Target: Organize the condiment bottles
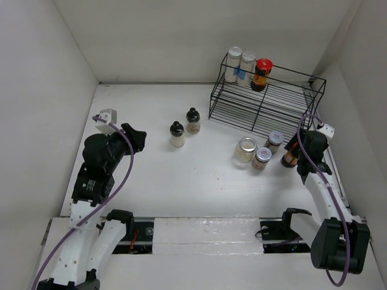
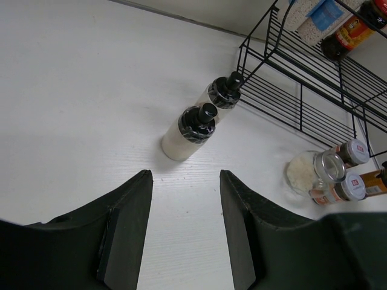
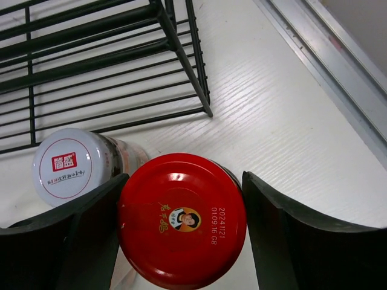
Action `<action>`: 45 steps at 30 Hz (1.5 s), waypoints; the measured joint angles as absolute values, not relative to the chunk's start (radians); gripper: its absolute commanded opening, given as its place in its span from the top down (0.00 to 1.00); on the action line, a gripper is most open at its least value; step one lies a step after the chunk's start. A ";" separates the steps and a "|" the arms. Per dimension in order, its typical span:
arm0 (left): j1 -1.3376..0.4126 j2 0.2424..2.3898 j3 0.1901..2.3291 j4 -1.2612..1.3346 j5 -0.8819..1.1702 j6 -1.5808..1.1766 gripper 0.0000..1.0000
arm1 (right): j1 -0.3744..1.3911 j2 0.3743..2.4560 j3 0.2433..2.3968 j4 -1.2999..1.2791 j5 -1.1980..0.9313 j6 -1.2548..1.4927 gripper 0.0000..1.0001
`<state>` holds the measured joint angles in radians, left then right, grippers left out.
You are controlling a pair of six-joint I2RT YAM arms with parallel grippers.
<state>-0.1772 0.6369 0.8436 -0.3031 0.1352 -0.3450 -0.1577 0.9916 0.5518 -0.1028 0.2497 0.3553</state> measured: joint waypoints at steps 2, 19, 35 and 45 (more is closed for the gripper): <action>-0.177 0.637 0.844 -0.303 0.135 -0.345 0.56 | -0.158 0.973 0.540 -0.100 0.245 0.356 0.32; -0.177 0.637 0.844 -0.303 0.134 -0.345 0.56 | -0.163 0.656 0.705 -0.350 0.178 0.319 0.47; -0.175 0.661 0.844 -0.304 0.124 -0.345 0.54 | -0.103 1.517 1.657 -0.243 -0.079 0.240 0.49; -0.175 0.686 0.844 -0.304 0.126 -0.345 0.54 | -0.097 1.850 2.074 -0.305 -0.084 0.179 0.49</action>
